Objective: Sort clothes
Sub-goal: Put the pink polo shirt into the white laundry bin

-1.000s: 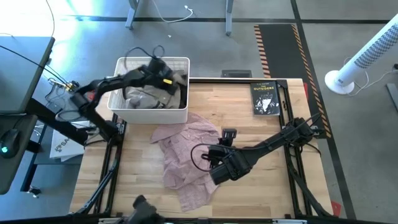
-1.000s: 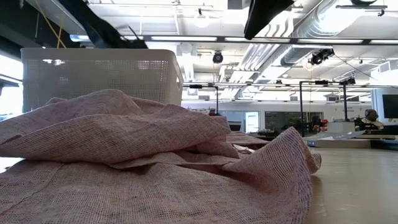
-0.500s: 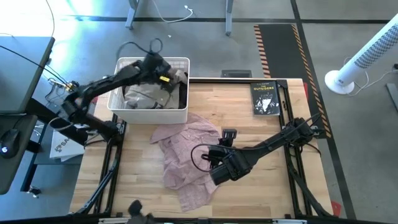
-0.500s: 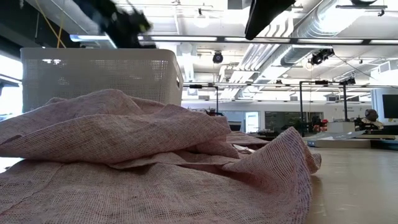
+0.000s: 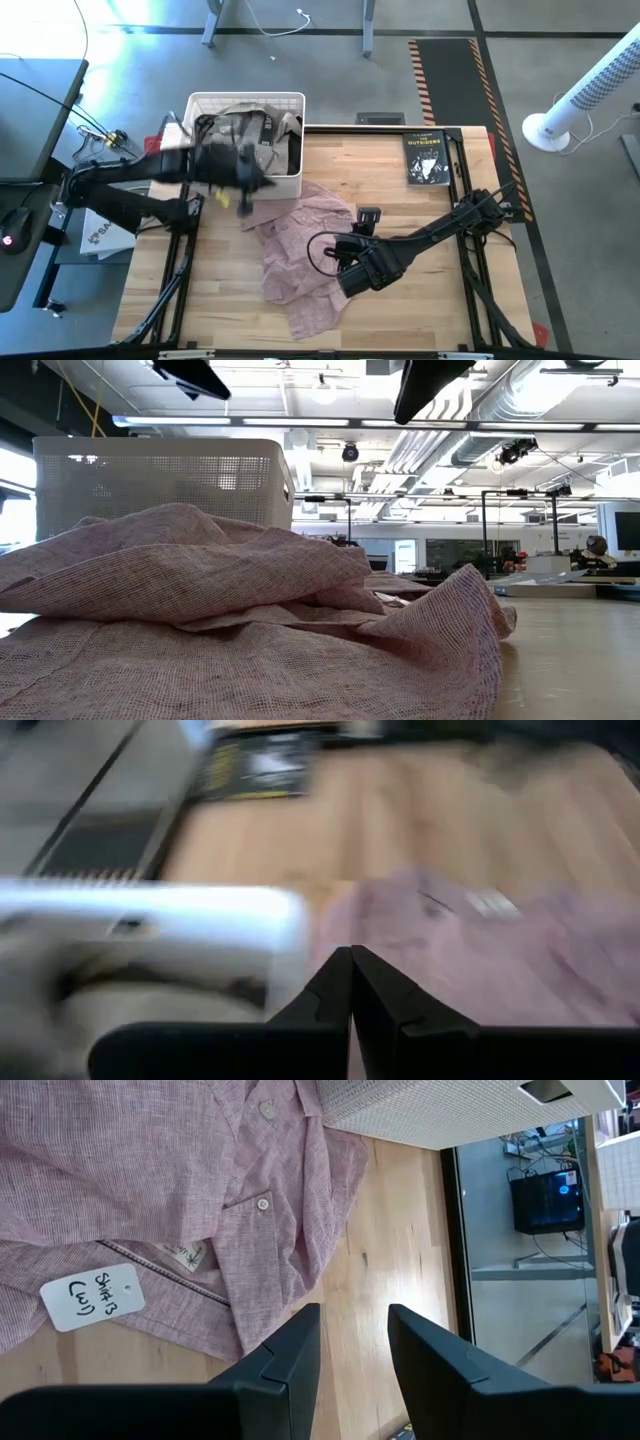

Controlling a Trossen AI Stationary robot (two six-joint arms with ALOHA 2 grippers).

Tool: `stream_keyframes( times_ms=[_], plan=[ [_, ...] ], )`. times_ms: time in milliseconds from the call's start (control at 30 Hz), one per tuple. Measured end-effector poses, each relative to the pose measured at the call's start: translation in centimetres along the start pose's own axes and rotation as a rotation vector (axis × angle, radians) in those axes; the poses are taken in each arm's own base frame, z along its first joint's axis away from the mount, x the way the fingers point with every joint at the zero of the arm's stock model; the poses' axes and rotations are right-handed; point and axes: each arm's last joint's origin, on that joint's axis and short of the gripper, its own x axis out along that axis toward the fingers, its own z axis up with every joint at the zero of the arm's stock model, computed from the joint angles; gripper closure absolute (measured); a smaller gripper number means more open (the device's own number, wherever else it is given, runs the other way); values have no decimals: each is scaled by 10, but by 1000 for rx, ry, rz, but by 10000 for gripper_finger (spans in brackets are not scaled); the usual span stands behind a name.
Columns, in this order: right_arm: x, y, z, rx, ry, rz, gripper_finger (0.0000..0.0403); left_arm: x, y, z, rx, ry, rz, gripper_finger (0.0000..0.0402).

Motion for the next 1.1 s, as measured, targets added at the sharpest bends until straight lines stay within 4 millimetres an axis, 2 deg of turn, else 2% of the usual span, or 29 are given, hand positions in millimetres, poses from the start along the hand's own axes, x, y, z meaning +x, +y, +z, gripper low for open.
stream_keyframes(
  times_ms=[67,200,300,367,533,733,900,1000,1100],
  plan=[
    [0,0,0,-1,0,0,286,5,-26,-6,101,-2,-27,402],
    [0,-1,-1,-12,11,-5,286,17,-70,-11,167,-61,-85,402],
    [0,-1,-3,-25,26,-8,286,30,-95,-11,202,-69,-135,401],
    [0,-2,-4,-34,37,-9,286,40,-104,-11,215,-43,-105,395],
    [-5,-10,-12,-1,89,-16,286,79,-116,-19,271,111,-129,339],
    [-31,-26,-20,85,16,10,286,125,-121,-40,284,281,-169,230],
    [-50,-31,-27,131,-70,-12,286,161,-118,-59,246,388,-174,144],
    [-56,-28,-30,121,-93,-15,286,184,-113,-77,183,487,-217,114],
    [-59,-25,-31,114,-109,-19,286,204,-110,-94,121,573,-288,106]
  ],
)
